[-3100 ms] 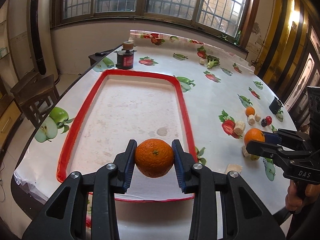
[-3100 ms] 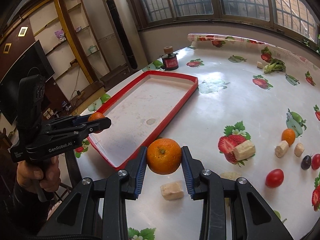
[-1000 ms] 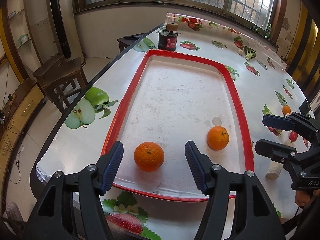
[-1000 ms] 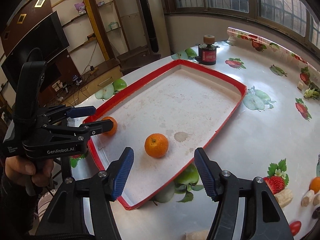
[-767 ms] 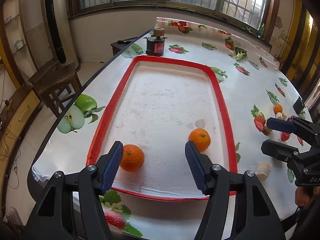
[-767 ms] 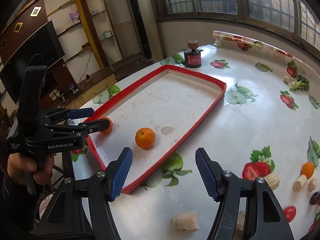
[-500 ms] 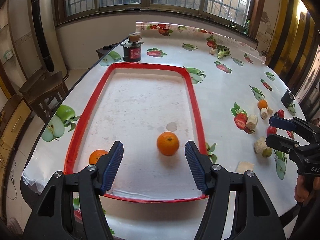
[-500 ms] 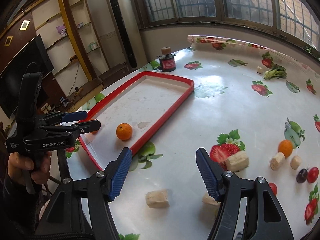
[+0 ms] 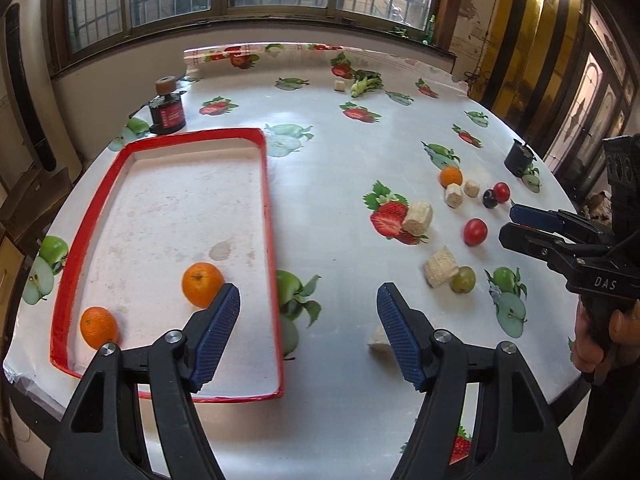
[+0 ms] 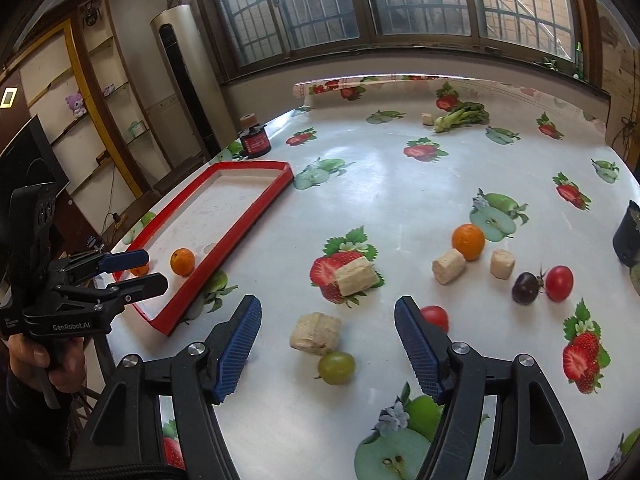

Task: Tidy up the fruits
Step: 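Move both grippers back toward the tomato and beige cubes, then grasp the red tomato with the right gripper while the left grasps a beige cube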

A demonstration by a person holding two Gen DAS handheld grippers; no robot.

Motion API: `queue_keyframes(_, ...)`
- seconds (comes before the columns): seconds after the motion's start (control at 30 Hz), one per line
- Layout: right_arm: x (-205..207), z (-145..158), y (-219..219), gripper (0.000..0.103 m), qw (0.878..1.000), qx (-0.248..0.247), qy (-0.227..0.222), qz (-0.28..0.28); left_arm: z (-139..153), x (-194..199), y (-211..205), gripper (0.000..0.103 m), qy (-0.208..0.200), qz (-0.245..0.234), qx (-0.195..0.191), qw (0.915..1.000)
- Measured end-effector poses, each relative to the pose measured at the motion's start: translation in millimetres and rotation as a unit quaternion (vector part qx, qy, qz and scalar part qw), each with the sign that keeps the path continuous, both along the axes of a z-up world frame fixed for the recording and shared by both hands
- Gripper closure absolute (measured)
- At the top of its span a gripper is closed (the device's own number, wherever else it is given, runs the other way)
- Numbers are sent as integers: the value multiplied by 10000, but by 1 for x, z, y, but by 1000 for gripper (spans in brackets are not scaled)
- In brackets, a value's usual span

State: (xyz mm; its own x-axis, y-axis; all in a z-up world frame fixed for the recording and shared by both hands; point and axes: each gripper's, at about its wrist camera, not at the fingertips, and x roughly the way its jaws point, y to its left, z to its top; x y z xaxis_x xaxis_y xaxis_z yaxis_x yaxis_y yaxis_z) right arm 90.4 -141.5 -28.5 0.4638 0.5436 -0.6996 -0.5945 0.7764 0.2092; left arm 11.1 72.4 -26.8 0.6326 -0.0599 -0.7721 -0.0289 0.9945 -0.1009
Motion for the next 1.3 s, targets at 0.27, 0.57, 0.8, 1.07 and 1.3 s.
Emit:
queue_keyframes(0.27, 7, -14, -34, 31, 9991, -25, 164, -392, -8, 7, -29, 32, 132, -368, -20, 9992)
queue_keyframes(0.57, 16, -21, -54, 31, 9975, -5, 237, -669, -13, 11, -41, 32, 211, -523, -14, 9984)
queue_keyframes(0.8, 21, -26, -56, 31, 9970, -41, 248, -736, -22, 8, -49, 32, 241, -678, -5, 9974)
queue_keyframes(1.07, 30, -39, -40, 33, 9969, -315, 196, -690, -40, 10, -62, 33, 250, -852, 183, 9959)
queue_keyframes(1.3, 46, -60, -24, 45, 9945, -736, 250, -704, -59, 17, -67, 63, 432, -837, 371, 9949)
